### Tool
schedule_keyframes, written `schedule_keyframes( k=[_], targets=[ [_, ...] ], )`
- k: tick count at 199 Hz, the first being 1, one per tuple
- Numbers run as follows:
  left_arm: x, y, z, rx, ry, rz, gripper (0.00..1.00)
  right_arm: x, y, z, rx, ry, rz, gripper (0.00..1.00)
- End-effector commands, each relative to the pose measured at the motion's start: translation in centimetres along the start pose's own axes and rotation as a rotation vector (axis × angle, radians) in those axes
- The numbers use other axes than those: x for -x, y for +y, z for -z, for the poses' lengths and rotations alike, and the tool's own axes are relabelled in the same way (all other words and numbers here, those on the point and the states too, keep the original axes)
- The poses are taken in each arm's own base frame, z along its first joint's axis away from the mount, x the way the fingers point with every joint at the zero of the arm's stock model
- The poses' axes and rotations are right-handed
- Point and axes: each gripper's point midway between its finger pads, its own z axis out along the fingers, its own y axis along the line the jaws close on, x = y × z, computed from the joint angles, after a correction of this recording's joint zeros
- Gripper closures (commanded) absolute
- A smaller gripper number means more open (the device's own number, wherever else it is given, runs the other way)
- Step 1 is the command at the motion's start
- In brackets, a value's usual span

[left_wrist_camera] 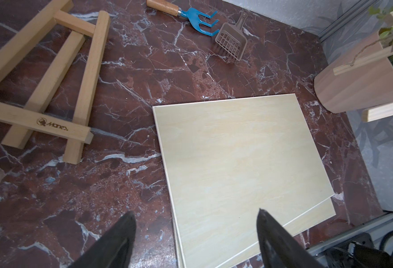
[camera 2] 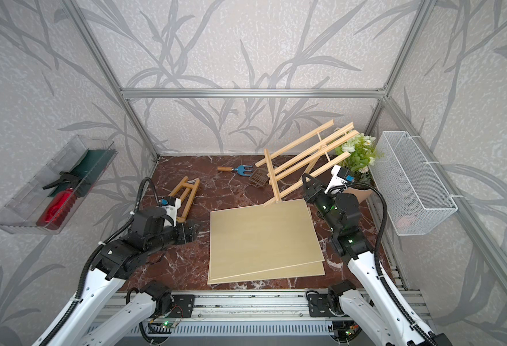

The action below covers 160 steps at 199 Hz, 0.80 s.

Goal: Disassemble the easel
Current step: Pick up the easel from the corner of the board, then fold up the easel.

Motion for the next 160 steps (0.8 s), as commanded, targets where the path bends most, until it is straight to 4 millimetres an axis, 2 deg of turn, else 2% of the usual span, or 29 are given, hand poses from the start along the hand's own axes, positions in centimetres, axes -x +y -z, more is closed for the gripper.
schedule_keyframes(
  k=[1, 16, 47, 80, 106, 125, 160],
  targets=[
    [-0.2, -1.8, -0.7, -0.097, 0.026, 0.123, 0.30, 1.6, 3.1, 1.4, 0.110, -0.038, -0.100, 1.00],
    [-0.2, -4.1, -2.5, -0.228, 0.015, 0.234, 0.32, 2.1, 3.7, 1.8, 0.124, -0.047, -0.141, 1.00],
    [0.5, -6.8, -6.8, -0.385, -0.072, 0.424, 0.34, 2.4, 4.4, 2.0, 0.148, -0.043, -0.241, 1.00],
    [1.9, -10.2, -11.8, -0.490, -0.053, 0.517, 0.39, 2.5, 5.0, 1.7, 0.179, -0.024, -0.342, 1.00],
    [3.5, -13.4, -15.9, -0.610, -0.016, 0.608, 0.60, 2.7, 5.6, 1.5, 0.200, -0.015, -0.379, 1.00],
    [4.7, -16.0, -18.6, -0.715, 0.022, 0.670, 0.68, 2.8, 5.7, 1.6, 0.205, -0.019, -0.390, 1.00],
    [5.6, -18.7, -23.4, -0.785, 0.087, 0.763, 0.94, 3.1, 5.9, 1.7, 0.210, -0.025, -0.406, 1.00]
  ],
)
